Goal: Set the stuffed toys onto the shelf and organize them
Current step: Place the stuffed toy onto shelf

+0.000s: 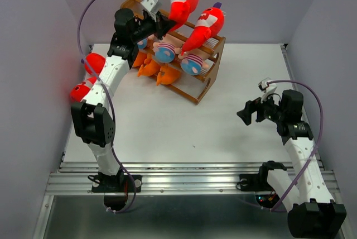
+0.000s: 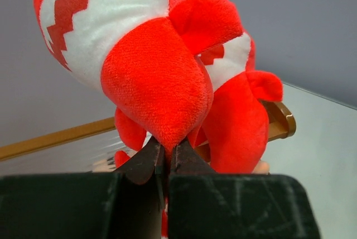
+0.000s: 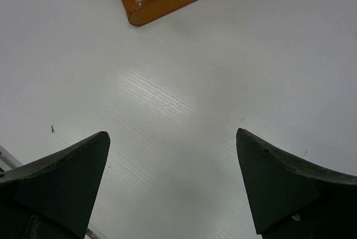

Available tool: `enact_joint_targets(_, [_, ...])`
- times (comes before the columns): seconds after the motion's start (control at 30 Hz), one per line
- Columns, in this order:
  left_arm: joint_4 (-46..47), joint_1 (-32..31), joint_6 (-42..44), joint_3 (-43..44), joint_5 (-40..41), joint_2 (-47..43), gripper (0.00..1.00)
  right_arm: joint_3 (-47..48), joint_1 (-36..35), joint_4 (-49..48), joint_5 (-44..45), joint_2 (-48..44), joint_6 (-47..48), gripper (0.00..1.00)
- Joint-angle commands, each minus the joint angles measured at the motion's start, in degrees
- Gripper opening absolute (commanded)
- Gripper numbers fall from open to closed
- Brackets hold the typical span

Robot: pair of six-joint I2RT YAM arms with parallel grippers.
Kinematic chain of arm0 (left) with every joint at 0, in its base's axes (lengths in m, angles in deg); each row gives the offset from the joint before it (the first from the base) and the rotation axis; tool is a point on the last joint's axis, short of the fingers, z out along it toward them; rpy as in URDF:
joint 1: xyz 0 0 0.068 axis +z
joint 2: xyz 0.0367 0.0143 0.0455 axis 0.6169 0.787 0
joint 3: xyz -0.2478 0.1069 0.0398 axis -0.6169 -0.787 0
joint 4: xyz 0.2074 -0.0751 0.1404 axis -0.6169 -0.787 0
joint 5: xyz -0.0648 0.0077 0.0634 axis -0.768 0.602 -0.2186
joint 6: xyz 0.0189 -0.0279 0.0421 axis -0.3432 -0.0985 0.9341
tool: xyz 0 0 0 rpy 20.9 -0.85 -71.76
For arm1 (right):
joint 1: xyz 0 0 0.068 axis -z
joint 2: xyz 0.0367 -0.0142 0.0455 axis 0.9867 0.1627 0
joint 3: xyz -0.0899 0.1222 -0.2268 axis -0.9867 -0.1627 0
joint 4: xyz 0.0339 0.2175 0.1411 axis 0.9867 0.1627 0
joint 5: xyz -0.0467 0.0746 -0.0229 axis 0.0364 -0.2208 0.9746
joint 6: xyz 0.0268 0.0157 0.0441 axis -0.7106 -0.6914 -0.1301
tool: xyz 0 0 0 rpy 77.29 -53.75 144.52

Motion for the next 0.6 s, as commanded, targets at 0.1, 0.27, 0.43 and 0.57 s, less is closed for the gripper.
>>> enact_joint_targets(0.1, [5.48, 1.42, 0.08, 1.37, -0.39, 1.45, 0.00, 0.24, 0.87, -2.10, -0.86, -0.43, 0.80, 1.00])
enact_joint_targets(0.27, [5.30, 1.78, 0.00, 1.19, -0.47, 3.12, 0.00, 0.33, 0.87, -2.10, -0.86, -0.08, 0.80, 1.00])
enact_joint_targets(0.43, [4.60, 1.86, 0.00, -0.12, -1.26, 4.44, 0.00, 0.24, 0.87, -2.10, -0.86, 0.01, 0.80, 1.00])
enact_joint_targets(0.57, [4.69, 1.86, 0.52, -1.53, -1.61, 4.61, 0.00, 0.33, 0.87, -2.10, -0.77, 0.10, 0.89, 1.00])
